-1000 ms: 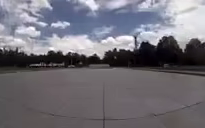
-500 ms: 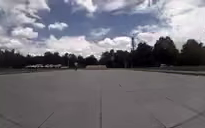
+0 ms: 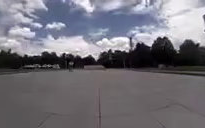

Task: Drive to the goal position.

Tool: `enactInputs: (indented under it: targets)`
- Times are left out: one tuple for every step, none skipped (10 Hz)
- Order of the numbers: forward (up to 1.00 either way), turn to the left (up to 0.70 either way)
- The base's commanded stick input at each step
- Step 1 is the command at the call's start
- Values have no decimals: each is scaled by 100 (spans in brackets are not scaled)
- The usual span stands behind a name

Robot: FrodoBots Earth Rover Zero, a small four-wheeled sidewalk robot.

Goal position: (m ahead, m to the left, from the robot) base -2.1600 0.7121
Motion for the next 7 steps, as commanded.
enactInputs:
  targets:
    - [70, 0]
    - [70, 0]
    - [70, 0]
    - [70, 0]
    - [70, 0]
    - [70, 0]
    - [70, 0]
